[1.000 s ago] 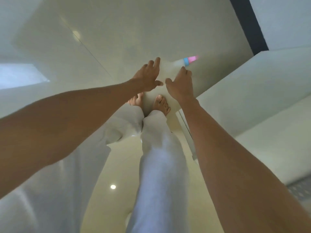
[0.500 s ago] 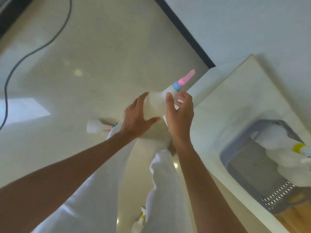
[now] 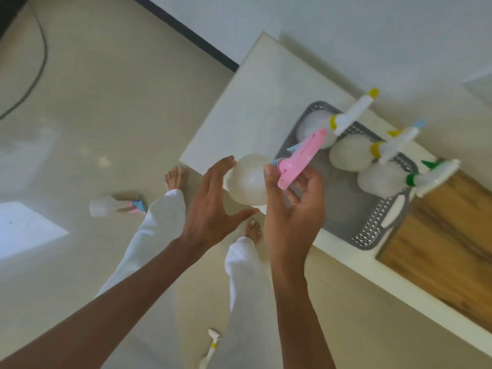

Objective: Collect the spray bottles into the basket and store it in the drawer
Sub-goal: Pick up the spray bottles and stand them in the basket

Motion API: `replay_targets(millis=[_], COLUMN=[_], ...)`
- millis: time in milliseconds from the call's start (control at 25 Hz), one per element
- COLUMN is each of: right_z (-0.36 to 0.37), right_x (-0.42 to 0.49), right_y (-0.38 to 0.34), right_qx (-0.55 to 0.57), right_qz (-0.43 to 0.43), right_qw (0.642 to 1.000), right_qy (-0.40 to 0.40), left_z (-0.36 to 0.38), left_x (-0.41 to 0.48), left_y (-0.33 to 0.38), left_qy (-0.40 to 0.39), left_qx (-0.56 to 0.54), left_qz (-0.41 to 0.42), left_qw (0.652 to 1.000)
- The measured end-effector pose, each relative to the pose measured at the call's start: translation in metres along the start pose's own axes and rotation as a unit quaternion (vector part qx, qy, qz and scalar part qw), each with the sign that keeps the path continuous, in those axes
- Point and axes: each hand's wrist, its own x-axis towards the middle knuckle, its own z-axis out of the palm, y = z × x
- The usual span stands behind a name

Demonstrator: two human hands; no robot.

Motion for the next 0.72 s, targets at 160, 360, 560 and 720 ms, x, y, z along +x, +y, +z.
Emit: replay_targets(millis=[160, 360, 560, 720], right_z=[-0.06, -0.07, -0.058, -0.048], right_x=[0.007, 0.036, 0.063, 0.069], right_y=[0.019, 0.062, 0.095, 0.107], right_qx=[-0.021, -0.073, -0.088, -0.112], right_qz=[-0.046, -0.062, -0.052, -0.072], right_qw=[0.997, 0.992, 0.993, 0.991], right_qy=[0.052, 0.078, 0.056, 0.026], left_z=[0.035, 0.078, 0.102, 0.11], left_x=[0.002, 0.035, 0.058, 0.067], left_y=[0.047, 0.061, 0.052, 0.043], left_qy=[-0.032, -0.101, -0.146, -0.165], left_qx=[0.014, 0.082, 0.146, 0.172], left_qz=[0.032, 0.013, -0.022, -0.033], left_qw=[0.999, 0.991, 0.978, 0.971])
